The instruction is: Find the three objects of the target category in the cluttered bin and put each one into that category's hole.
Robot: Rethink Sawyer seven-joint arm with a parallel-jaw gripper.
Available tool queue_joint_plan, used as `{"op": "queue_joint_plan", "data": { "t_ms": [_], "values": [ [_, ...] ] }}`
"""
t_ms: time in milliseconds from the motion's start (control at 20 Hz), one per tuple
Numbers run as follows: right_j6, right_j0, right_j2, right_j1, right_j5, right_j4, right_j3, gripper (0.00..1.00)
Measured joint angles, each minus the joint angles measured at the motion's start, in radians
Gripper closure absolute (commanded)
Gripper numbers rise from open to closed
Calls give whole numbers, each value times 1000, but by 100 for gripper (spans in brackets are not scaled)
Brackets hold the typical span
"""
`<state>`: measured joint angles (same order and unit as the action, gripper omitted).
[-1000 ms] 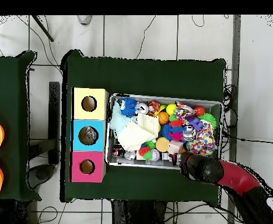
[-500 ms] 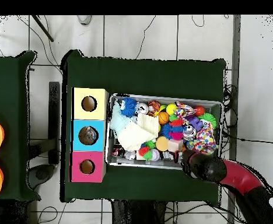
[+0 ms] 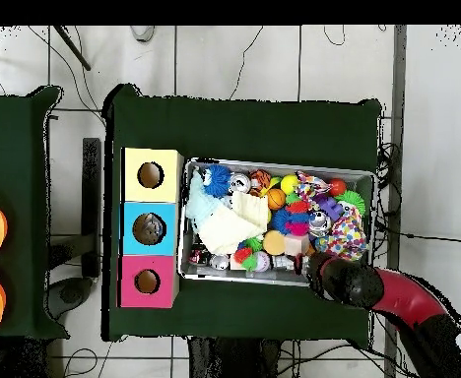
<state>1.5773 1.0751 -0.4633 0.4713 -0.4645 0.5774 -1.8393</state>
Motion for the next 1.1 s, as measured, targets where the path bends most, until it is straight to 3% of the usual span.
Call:
{"op": "queue_joint_plan", "data": {
  "t_ms": [450, 850, 1100],
  "values": [
    [0, -29, 25, 55, -3, 4, 5, 0],
    [70, -197, 233, 128, 50, -50, 10, 0],
    [151, -248, 316, 144, 104, -83, 11, 0]
  ]
}}
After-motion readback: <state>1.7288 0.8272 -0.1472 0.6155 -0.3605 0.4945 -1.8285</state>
